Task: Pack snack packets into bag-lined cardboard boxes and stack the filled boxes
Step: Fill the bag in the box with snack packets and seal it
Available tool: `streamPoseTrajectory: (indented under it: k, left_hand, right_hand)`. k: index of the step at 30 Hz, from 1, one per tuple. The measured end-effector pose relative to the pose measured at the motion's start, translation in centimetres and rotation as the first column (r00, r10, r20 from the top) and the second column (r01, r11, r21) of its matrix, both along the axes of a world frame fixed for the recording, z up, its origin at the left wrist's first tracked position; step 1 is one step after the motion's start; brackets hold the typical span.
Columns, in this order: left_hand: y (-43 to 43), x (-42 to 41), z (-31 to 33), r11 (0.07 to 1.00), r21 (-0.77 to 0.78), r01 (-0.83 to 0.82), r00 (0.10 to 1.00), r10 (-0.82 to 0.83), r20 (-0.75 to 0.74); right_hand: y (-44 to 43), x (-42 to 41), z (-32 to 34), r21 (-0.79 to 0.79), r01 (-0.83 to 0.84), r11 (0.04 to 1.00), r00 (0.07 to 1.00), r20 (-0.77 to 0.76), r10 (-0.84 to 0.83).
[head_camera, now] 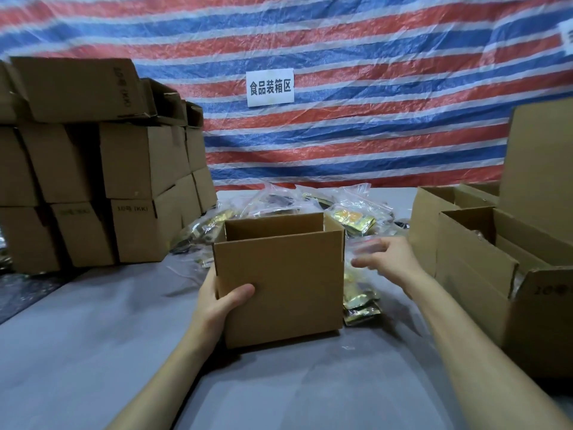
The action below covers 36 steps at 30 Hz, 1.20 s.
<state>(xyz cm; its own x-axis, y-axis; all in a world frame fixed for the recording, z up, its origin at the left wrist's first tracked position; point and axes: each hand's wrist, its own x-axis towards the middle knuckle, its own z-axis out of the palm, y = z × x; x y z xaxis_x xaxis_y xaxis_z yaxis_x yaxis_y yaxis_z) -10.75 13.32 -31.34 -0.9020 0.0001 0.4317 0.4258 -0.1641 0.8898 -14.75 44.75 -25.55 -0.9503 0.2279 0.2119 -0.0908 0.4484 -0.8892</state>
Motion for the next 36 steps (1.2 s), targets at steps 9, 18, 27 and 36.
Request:
streamPoseTrajectory:
  k: [9, 18, 27, 36]
  left_hand:
    - [0.1, -0.1, 0.1, 1.000, -0.010, -0.002, 0.998, 0.003, 0.065]
    - [0.4, 0.5, 0.4, 0.998, -0.047, 0.037, 0.996, -0.033, 0.079]
    - [0.8, 1.0, 0.8, 0.989, -0.042, 0.145, 0.987, -0.141, 0.076]
    - [1.0, 0.9, 0.7, 0.983, -0.113, 0.146, 0.988, -0.141, 0.055]
  right_hand:
    - [-1.9, 1.0, 6.7, 0.471, -0.129, 0.873, 0.964, 0.265, 0.000]
    - [-3.4, 2.7, 14.9, 0.726, 0.106, 0.679, 0.992, -0.025, -0.128]
    - [-5.0, 5.3, 19.9, 0.622, 0.202, 0.756, 0.963, -0.266, -0.038]
    - [-5.0, 5.8, 23.6, 0.340, 0.252, 0.906, 0.868, -0.494, -0.056]
